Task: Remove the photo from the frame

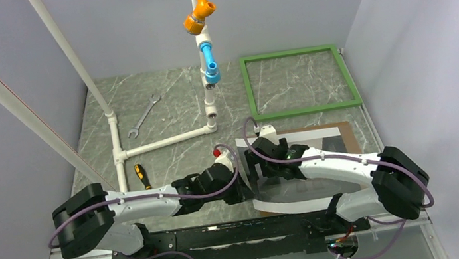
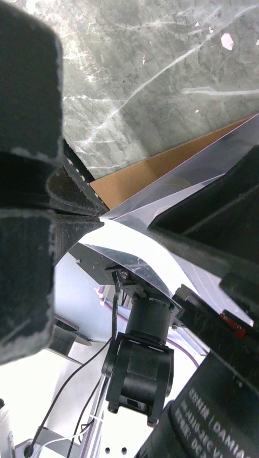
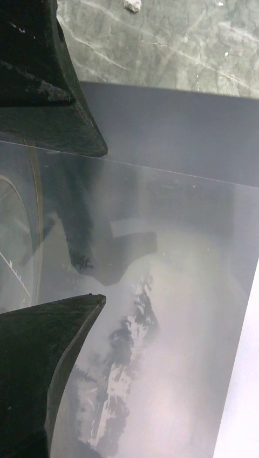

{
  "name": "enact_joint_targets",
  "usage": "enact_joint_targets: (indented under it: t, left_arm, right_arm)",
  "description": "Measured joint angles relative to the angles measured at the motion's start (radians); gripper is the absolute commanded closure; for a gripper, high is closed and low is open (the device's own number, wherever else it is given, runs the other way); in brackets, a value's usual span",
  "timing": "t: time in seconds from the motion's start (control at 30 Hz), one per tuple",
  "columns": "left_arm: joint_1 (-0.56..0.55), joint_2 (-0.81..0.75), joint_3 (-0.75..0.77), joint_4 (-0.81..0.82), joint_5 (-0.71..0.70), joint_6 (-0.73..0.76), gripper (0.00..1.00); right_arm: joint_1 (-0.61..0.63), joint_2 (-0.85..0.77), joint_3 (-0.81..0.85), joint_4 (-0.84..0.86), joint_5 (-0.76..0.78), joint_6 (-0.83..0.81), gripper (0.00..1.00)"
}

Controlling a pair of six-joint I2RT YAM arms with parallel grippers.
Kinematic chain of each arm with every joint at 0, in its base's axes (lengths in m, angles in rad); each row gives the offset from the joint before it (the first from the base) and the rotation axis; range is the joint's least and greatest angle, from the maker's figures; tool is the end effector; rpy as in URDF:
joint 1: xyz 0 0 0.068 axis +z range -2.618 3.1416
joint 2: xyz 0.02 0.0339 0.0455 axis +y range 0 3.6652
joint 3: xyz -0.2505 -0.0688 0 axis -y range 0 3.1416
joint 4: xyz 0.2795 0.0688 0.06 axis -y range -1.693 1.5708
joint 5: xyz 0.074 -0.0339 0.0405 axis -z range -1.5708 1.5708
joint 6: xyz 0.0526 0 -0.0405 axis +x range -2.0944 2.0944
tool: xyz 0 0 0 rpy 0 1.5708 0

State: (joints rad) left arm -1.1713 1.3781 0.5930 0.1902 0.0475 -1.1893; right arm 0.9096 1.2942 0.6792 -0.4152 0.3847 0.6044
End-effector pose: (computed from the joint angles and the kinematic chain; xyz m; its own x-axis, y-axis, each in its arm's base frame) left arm 0.1210 -0.2930 0.1333 -0.9494 -0.1347 -0.2836 0.1460 0.6103 -0.7786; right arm 0.1861 0.2070 0.1370 -0.7816 -0.1468 -0.6063 -0.2052 0.9783 0.0277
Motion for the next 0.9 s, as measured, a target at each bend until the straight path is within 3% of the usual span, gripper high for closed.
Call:
enact_joint_targets:
  t: [0.9]
  left_arm:
    - [0.000,-0.329,-0.075,-0.214,-0.039,0.027,1.00]
  right_arm:
    - [0.001,0.075,0.005,0.028,0.021,0.005,0.00]
